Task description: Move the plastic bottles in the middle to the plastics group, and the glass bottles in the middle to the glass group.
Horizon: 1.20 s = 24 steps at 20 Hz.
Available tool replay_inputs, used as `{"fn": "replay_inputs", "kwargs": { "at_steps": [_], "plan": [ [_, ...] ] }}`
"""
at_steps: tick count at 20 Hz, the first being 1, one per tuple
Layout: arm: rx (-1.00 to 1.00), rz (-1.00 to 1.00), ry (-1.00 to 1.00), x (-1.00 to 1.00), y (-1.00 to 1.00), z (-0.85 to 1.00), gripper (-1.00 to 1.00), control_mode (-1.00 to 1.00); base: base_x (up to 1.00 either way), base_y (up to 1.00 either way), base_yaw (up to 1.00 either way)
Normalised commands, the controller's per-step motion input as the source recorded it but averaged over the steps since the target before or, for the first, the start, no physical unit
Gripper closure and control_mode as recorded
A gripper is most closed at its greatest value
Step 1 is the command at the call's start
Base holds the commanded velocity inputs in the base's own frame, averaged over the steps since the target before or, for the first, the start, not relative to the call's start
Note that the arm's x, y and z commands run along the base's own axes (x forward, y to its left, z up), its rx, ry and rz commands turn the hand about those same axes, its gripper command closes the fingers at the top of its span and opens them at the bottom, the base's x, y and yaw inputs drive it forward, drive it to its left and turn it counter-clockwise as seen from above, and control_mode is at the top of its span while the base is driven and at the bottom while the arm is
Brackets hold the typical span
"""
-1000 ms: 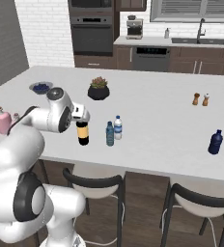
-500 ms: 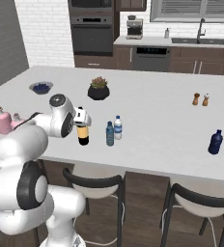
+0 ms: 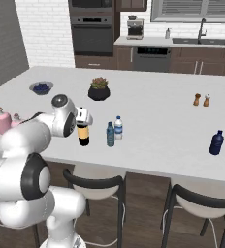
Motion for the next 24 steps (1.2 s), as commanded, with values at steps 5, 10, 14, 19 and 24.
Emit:
{"fn": "replay_inputs", "kwargs": {
  "at_steps": [5,10,14,19,24],
  "plan": [
    [0.00,0.00,0.00,0.12,0.00,-0.03,-1.00,-1.00,0.00,0.00,0.00],
    [0.00,0.00,0.09,0.15,0.00,0.00,-1.00,-1.00,0.00,0.00,0.00],
    [0.00,0.00,0.13,0.03,0.00,0.00,-1.00,-1.00,0.00,0.00,0.00],
    [0.00,0.00,-0.04,0.00,0.00,-0.21,-1.00,-1.00,0.00,0.00,0.00],
    [0.00,0.00,-0.01,0.24,0.00,-0.10,-1.00,-1.00,0.00,0.00,0.00]
  ]
}}
